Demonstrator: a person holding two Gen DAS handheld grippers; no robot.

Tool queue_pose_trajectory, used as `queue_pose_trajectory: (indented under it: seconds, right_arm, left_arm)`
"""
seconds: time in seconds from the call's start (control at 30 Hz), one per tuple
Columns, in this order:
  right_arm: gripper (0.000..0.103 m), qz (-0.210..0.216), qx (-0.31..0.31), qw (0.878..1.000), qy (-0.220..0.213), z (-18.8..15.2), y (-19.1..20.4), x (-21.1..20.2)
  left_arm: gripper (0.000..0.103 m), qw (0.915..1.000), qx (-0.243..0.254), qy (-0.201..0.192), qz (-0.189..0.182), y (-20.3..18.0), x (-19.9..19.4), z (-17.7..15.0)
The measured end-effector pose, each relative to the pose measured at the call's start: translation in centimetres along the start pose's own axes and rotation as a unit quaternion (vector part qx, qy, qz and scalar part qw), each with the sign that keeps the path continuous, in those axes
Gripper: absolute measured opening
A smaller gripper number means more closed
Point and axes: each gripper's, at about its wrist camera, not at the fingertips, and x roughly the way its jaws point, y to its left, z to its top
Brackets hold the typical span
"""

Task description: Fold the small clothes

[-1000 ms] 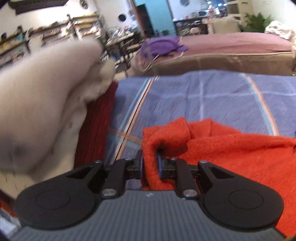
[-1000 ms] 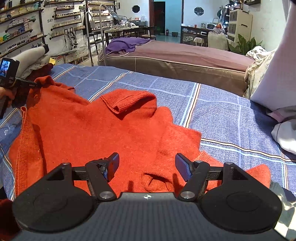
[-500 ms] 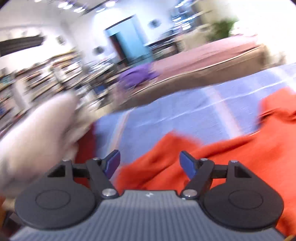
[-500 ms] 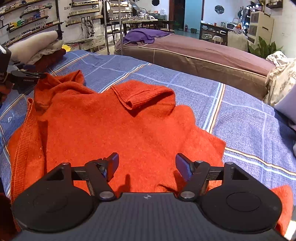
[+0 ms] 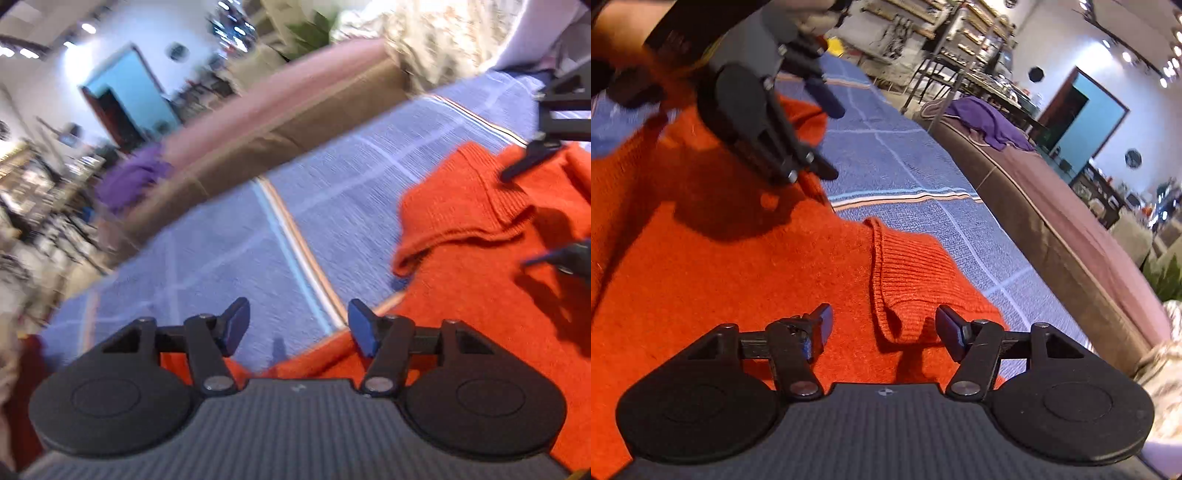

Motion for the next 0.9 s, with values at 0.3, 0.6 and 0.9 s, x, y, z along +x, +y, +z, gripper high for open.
queue_pose_trajectory:
  seconds: [0.3, 0.6, 0.9]
  right_arm:
    - [0.005, -0.04, 0.078, 0.996, 0.017, 0.4, -6.6, -0.2]
    - [0.018, -0.15, 0.275, 0.949, -0.03, -1.8, -18.6, -2.0]
    - [0.091, -0.032, 0.372, 0.928, -0.018, -5.0, -15.6, 0.0]
  left_arm:
    - [0.056, 0.9968, 0.075, 0.019, -0.021, -0.6, 2.8, -0.7]
    - [0.055, 0.9955, 0.045, 0.03, -0.078, 0.8, 4.2, 1.1]
    - [0.028, 0.9909, -0.016, 0.038, -0.128, 1.0, 5.3, 0.1]
